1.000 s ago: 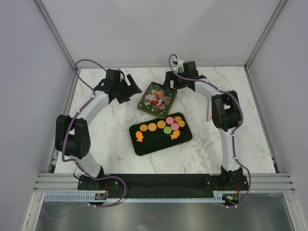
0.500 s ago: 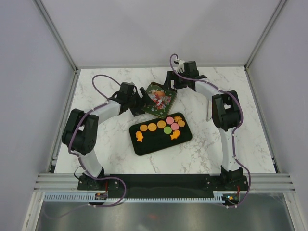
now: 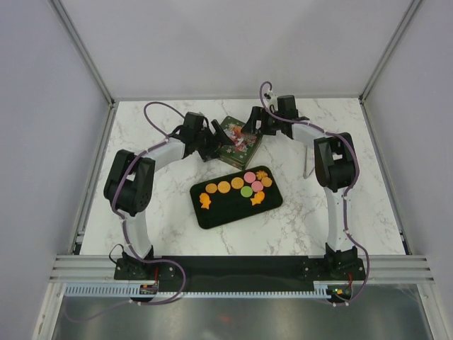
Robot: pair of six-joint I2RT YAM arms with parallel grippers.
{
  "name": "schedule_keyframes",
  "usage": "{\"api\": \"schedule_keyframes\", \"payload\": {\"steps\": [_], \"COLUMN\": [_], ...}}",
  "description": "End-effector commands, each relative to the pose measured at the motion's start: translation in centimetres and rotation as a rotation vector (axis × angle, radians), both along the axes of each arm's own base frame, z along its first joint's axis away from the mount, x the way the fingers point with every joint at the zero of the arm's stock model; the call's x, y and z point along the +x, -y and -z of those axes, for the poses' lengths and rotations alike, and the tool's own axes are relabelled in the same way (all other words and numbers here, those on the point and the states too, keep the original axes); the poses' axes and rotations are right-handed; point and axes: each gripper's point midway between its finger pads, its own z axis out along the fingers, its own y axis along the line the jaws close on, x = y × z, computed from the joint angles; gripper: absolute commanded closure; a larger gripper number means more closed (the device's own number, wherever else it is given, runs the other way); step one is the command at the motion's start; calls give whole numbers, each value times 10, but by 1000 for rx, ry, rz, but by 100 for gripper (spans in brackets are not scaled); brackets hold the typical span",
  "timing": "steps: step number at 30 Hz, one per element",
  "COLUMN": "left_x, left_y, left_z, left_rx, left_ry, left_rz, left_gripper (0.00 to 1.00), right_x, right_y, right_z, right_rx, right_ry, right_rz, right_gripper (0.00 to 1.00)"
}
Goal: Pack the cookies
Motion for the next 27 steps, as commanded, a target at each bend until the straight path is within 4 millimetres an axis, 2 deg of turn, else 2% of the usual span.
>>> {"api": "schedule_keyframes", "payload": {"steps": [1,2,8,14,15,16,22,27], "left_x": [20,25,36,47,48,49,56,63], "left_y": [5,6,5,0,-3,-4,-11,-14], "left_z": [-16,-20,-17,-8,-6,-4,13,22], "left_rx": [0,6,27,72,84,93,162,207], "left_ry": [45,63,59,53,47,47,22,12], "left_rz": [26,37,73,99,97,96,108,114], "left_gripper": [9,9,10,10,10,10,10,14], "right_x": [-1,-3,-12,-26,-30,-32,-51,-58], "right_y": [-9,-9,-9,-8,-7,-7,-13,-18], "right_z": [-36,-37,-41,-45,-41,-46,-47,-38], "right_rx": [110,113,136,159,157,159,158,147], "right_ry": [55,56,48,26,13,20,3,-28], "right_rz": [-24,-24,-20,-16,-14,-16,-28,-28], "right_gripper": [2,2,2,3,4,4,11,21]}}
